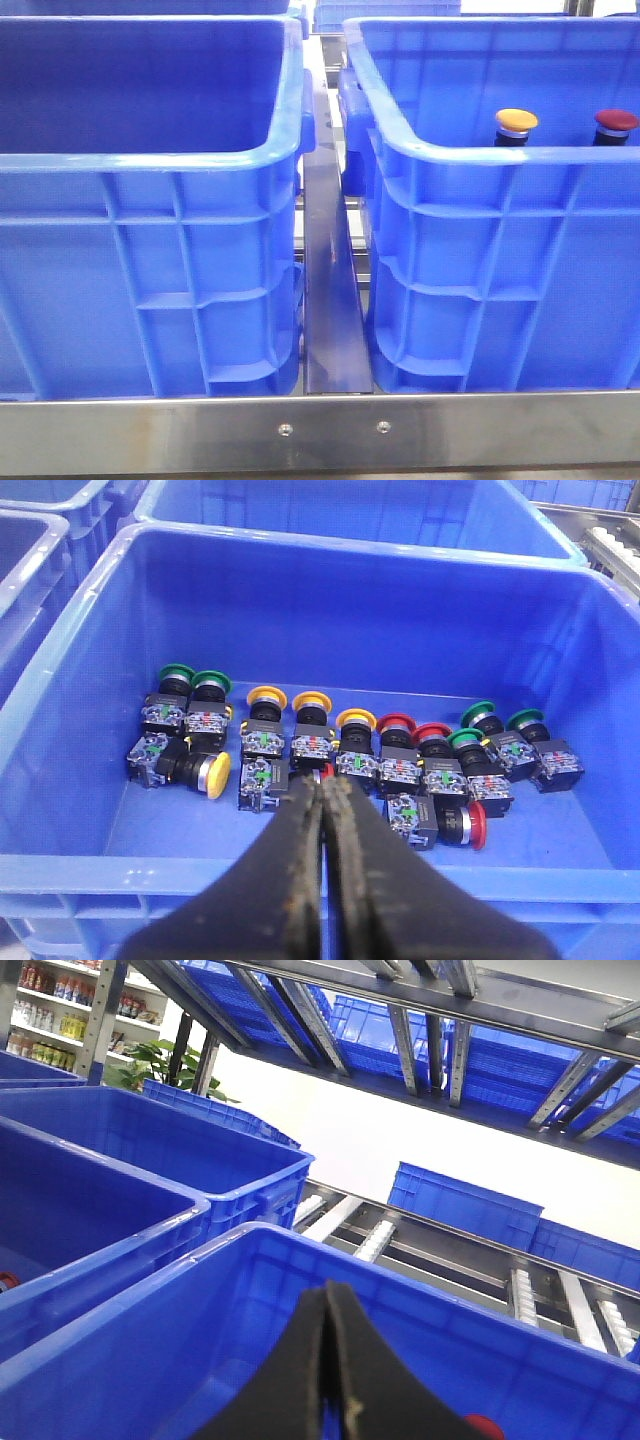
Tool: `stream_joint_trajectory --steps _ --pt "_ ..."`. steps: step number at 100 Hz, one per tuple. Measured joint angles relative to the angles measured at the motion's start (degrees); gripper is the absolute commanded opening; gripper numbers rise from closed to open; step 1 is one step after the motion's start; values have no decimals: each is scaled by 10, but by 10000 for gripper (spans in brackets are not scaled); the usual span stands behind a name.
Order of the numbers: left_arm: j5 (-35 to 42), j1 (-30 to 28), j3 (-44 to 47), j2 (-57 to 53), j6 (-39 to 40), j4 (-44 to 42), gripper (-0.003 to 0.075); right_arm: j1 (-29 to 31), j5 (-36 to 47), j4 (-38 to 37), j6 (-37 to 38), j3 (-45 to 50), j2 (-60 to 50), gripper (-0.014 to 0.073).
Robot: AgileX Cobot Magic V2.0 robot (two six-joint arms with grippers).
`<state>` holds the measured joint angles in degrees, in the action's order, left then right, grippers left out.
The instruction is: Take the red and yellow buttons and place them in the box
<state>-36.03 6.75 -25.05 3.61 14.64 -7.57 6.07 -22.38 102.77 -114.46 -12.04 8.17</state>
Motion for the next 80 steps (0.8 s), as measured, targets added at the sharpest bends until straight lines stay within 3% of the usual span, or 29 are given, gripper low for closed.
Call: stream_joint_trajectory --steps 68,80 --pt "1 -3 6 0 0 0 -20 0 0 0 0 0 0 -92" --pt "50 -17 28 0 -8 0 -20 0 0 0 0 0 0 -92"
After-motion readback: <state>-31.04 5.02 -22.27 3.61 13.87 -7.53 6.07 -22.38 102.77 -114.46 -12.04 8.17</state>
